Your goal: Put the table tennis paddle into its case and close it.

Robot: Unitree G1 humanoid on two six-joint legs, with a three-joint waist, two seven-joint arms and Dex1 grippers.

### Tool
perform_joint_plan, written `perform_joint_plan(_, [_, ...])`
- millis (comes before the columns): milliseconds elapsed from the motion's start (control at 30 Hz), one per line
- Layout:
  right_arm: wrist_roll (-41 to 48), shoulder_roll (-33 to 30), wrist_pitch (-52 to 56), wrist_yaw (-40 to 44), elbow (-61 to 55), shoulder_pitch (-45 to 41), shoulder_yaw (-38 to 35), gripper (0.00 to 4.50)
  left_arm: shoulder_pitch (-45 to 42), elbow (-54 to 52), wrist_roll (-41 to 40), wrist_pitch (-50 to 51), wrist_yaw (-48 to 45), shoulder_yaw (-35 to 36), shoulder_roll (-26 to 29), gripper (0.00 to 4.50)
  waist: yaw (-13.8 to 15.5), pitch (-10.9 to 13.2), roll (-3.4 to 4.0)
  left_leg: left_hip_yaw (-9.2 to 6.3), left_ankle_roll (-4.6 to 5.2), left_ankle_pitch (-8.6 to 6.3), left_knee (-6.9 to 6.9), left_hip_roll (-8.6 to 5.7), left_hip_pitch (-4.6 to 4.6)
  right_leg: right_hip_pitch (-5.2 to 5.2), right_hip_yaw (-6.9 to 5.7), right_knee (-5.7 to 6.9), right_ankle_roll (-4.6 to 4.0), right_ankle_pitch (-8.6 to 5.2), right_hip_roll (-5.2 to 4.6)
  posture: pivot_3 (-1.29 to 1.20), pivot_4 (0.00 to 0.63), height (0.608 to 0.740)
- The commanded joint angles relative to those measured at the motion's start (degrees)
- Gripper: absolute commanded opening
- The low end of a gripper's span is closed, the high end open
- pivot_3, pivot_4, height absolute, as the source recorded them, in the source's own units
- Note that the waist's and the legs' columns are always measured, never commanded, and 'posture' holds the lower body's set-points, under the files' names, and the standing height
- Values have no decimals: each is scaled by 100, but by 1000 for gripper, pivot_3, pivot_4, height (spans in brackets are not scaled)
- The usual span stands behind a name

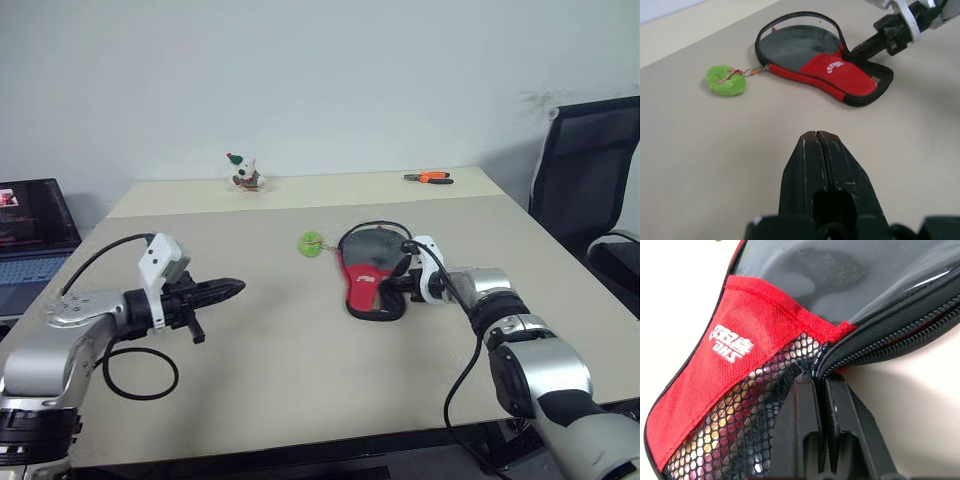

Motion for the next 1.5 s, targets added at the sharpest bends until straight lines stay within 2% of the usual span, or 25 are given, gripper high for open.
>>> perform_joint_plan(33, [209, 386, 431, 356, -541, -172, 104, 13, 362, -575, -334, 114, -130, 331, 156, 0, -21, 0, 0, 0, 0, -1, -2, 0, 0, -3, 5, 0, 0, 0, 0, 0, 150, 740])
perform_joint_plan(300, [448, 678, 1640, 290, -2181, 402, 251, 13, 848, -950, -657, 151, -146, 454, 144, 0, 53, 1, 1, -6, 2, -2, -8, 6, -26, -29, 3, -2, -2, 0, -3, 0, 150, 740])
perform_joint_plan(467, [643, 792, 2567, -261, -3450, 979, 130, 13, 1080, -1125, -817, 185, -152, 504, 149, 0, 136, 1, 1, -9, 3, -3, -7, -8, -38, -30, -1, -18, -2, 0, -7, 0, 150, 740])
perform_joint_plan(633, [863, 1134, 4098, -1231, -5159, 1775, -426, 13, 1393, -1361, -975, 205, -207, 566, 156, 0, 187, 1, 1, -19, 9, -7, -10, 0, -58, -36, -14, -33, -2, 0, -8, 0, 150, 740])
perform_joint_plan(800, [1175, 1312, 5108, -1511, -6469, 2439, -517, 13, 1607, -1492, -1120, 229, -339, 622, 230, 0, 217, 0, 1, -30, 11, -9, -10, -6, -75, -40, -23, -53, -2, 0, -8, 0, 150, 740])
perform_joint_plan(1167, [1809, 1102, 5699, -1658, -7391, 3075, -473, 13, 1887, -1629, -1200, 213, -599, 732, 489, 0, 219, 0, 1, -31, 16, -11, -23, -9, -77, -37, -29, -76, 0, -1, 7, 0, 150, 740])
perform_joint_plan(1500, [3158, 908, 5699, -2439, -8026, 3910, -514, 13, 2020, -1832, -1416, 337, -711, 888, 580, 0, 220, -1, -1, -22, 15, -11, -74, -11, -65, -38, -18, -96, 6, -7, 0, 0, 150, 740])
